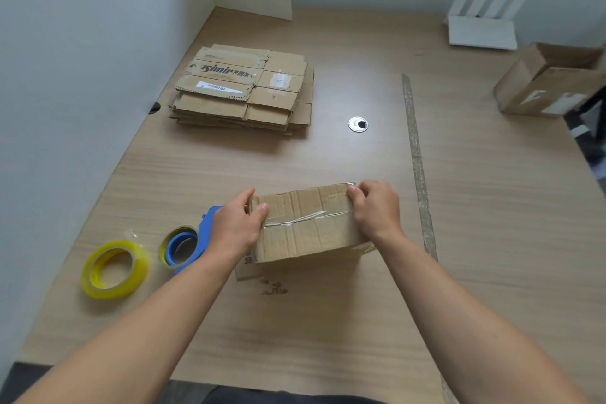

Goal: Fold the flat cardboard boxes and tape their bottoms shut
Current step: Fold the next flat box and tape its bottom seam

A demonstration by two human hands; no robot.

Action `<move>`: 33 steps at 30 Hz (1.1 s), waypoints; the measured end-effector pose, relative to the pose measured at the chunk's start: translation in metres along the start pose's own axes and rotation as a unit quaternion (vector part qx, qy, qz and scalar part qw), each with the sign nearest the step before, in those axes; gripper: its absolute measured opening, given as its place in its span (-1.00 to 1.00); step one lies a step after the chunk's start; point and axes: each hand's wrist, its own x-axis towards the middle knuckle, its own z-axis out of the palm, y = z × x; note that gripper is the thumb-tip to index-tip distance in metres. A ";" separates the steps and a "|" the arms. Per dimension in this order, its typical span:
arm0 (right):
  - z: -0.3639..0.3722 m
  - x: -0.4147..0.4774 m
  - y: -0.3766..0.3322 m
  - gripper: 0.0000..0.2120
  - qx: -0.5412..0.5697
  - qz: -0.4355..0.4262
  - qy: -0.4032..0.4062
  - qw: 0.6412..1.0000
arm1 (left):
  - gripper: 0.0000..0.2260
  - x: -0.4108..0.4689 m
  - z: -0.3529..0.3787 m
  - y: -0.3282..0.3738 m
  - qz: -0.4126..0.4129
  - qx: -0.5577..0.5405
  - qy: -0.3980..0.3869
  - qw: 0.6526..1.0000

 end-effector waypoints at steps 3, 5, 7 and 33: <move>0.000 -0.003 0.000 -0.73 0.016 -0.008 0.015 1.000 | -0.53 -0.004 0.003 -0.008 -0.015 -0.051 0.000 0.999; 0.000 -0.005 0.000 -0.74 0.010 -0.010 0.011 1.000 | -0.54 -0.007 0.005 -0.012 -0.022 -0.066 0.008 0.998; 0.000 -0.008 -0.001 -0.73 -0.014 -0.018 0.002 1.000 | -0.57 -0.009 0.008 -0.013 -0.014 -0.049 0.025 0.998; 0.014 -0.028 -0.001 -0.53 0.026 0.016 -0.037 0.999 | -0.51 -0.009 0.012 -0.015 0.031 -0.013 -0.009 0.999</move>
